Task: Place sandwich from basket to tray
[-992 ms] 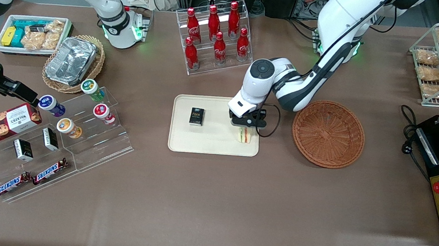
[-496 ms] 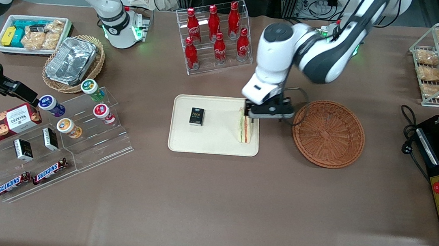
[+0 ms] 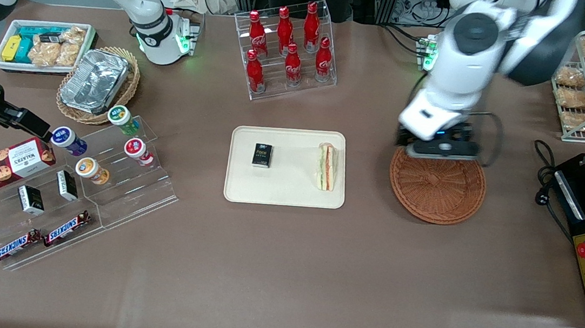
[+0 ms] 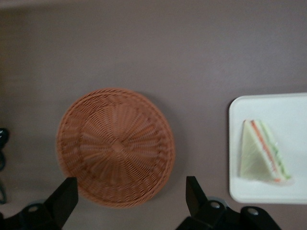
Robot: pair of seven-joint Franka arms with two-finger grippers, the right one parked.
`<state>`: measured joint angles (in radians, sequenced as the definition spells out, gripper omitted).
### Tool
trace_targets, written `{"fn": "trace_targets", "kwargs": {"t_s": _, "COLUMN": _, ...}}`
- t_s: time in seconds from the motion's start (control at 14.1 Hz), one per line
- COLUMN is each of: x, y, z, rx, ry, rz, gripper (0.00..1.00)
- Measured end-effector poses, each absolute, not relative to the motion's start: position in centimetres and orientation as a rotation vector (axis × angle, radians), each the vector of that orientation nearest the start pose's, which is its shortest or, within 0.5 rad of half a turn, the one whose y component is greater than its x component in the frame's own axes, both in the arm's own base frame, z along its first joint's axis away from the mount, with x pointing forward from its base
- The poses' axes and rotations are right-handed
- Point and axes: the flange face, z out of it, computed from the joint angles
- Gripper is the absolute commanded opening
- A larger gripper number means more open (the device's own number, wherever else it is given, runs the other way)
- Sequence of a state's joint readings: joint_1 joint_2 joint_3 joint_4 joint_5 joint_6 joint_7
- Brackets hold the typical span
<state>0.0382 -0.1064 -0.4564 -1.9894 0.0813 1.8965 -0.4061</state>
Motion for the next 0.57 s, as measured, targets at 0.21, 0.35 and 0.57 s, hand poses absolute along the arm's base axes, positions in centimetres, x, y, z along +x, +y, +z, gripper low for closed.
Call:
{"fn": "trace_targets", "kwargs": {"t_s": 0.21, "x": 48.6, "y": -15.3, "z": 54.6, "rx": -3.106, "ry": -0.031, "rz": -0.096, "gripper": 1.00}}
{"fn": "trace_targets", "kwargs": {"t_s": 0.35, "x": 48.5, "y": -11.7, "z": 56.6, "rx": -3.136, "ry": -0.063, "rz": -0.130, "gripper": 1.00}}
{"fn": "trace_targets", "kwargs": {"t_s": 0.57, "x": 48.5, "y": -10.2, "z": 57.8, "rx": -3.148, "ry": -0.040, "rz": -0.161, "gripper": 1.00}}
